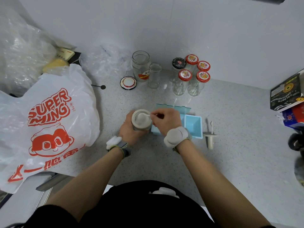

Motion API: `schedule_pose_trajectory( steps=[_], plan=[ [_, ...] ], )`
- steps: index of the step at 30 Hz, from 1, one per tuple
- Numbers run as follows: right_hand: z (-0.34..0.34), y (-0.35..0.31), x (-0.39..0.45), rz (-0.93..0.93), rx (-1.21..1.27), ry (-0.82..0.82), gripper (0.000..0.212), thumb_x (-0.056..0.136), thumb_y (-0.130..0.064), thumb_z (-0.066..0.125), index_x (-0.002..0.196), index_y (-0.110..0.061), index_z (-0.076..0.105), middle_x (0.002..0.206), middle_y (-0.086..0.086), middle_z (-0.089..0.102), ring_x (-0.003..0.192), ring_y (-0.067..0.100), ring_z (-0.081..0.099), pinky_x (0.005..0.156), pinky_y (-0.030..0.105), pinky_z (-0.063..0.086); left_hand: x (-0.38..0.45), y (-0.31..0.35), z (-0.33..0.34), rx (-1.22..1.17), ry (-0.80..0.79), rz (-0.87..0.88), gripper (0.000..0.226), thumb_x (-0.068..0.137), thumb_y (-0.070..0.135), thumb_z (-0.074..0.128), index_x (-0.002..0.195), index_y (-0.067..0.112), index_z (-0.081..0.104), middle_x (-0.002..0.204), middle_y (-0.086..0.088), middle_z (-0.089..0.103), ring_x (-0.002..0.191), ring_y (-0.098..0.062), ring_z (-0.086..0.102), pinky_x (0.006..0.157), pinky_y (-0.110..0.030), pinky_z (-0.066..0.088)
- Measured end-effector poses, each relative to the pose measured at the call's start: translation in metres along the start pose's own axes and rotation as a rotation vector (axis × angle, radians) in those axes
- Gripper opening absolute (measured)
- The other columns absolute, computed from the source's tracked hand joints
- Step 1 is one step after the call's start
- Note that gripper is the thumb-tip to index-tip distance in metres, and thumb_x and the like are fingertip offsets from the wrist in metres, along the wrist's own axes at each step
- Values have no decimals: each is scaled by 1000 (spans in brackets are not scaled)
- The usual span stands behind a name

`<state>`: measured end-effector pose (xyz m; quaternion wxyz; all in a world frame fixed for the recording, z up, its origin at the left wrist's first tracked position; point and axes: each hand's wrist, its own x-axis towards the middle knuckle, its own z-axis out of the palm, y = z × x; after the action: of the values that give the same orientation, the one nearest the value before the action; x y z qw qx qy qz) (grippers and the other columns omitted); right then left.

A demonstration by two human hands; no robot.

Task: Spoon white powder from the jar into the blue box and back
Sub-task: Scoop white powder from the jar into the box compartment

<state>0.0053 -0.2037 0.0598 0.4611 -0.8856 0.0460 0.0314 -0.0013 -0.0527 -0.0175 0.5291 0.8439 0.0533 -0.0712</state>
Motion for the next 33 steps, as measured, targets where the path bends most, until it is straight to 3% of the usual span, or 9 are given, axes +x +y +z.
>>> schedule_pose_trajectory(
  steps=[3,6,9,12,18,21,25,29,33],
  plan=[
    [4,5,-2,-45,-61,-52,13,83,-19,67,90,-12,75,78,5,73,74,19,68,78,37,57,-1,0,1,5,3,8,73,72,33,83,127,35,37,114,13,51,104,-9,52,88,-26,41],
    [-3,6,-1,-4,-5,17,13,85,-21,66,90,-13,75,77,3,73,71,15,70,76,36,59,1,-2,2,22,6,6,73,72,35,83,131,32,40,115,13,50,106,-10,53,88,-27,41],
    [-18,14,3,114,62,126,9,84,-23,64,80,-20,72,67,1,71,62,14,69,74,37,59,3,-6,1,34,3,4,76,71,41,82,134,30,41,116,15,52,108,-11,55,88,-26,41],
    [-30,32,5,110,-72,177,15,82,-20,62,72,-15,72,63,7,70,66,23,67,74,35,55,1,-5,1,18,-5,-7,82,73,38,82,140,28,37,121,13,52,108,-7,49,91,-25,39],
    [-18,64,8,-47,-391,-17,16,87,-18,61,84,-9,74,81,17,70,82,36,62,72,35,45,1,-5,0,16,-13,-6,84,73,34,82,142,25,35,121,13,51,111,-9,50,93,-25,39],
    [-11,67,11,-12,-456,-109,20,89,-21,57,90,-10,74,90,16,70,90,36,61,77,34,45,1,-5,0,15,-10,-1,83,73,34,83,141,25,36,121,13,51,110,-9,50,93,-25,39],
    [-5,64,3,138,-271,-21,20,87,-20,59,83,-9,75,80,12,73,79,28,65,77,30,50,1,-4,1,22,-2,11,81,72,36,83,138,28,37,119,15,50,107,-6,50,91,-24,39],
    [-6,65,-6,428,212,145,24,84,-12,62,61,-8,69,52,9,60,40,15,53,51,25,54,2,-7,2,26,-2,14,83,71,35,83,139,26,37,120,14,50,111,-9,51,92,-25,39],
    [-12,58,-7,604,617,208,10,87,2,57,82,6,64,40,0,52,28,7,41,35,18,46,4,-8,3,30,-3,6,84,70,37,83,140,25,37,126,9,53,114,-11,51,95,-27,40]
  ],
)
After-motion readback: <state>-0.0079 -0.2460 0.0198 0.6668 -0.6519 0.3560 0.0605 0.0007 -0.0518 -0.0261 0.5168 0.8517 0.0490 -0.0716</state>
